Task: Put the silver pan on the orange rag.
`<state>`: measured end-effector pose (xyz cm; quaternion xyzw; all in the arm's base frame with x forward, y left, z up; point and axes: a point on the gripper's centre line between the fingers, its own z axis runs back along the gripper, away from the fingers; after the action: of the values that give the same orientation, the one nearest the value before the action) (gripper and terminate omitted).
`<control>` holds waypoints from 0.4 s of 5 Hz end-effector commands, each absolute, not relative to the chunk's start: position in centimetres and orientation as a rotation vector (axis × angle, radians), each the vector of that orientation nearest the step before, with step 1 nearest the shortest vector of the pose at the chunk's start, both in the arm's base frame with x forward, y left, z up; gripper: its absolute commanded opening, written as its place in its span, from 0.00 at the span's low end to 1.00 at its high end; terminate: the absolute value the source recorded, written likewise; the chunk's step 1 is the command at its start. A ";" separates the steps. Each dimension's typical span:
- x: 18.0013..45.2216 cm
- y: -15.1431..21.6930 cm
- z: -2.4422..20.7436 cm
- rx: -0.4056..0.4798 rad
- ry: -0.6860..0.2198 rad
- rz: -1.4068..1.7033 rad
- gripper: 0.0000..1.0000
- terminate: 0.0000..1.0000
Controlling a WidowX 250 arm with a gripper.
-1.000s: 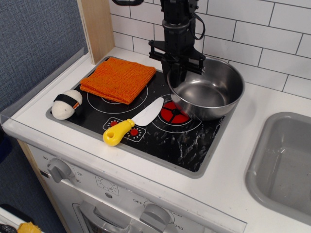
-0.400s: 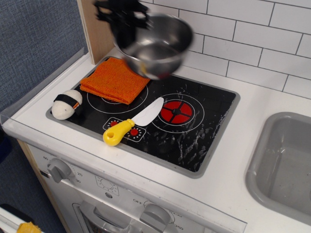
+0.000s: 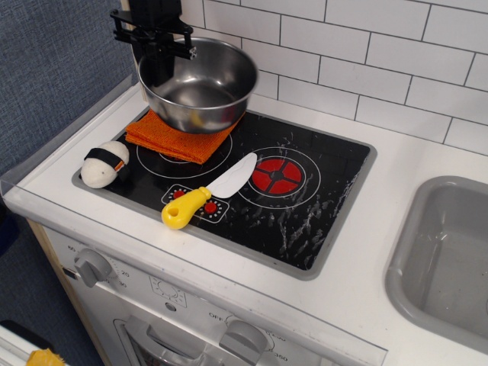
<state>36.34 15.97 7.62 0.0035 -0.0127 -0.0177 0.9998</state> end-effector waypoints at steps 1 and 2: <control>36.9 18.4 7.2 0.073 -0.061 0.031 0.00 0.00; 37.3 18.4 6.4 0.072 -0.054 0.035 0.00 0.00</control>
<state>36.75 18.02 4.45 0.0218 -0.0038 0.0183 0.9996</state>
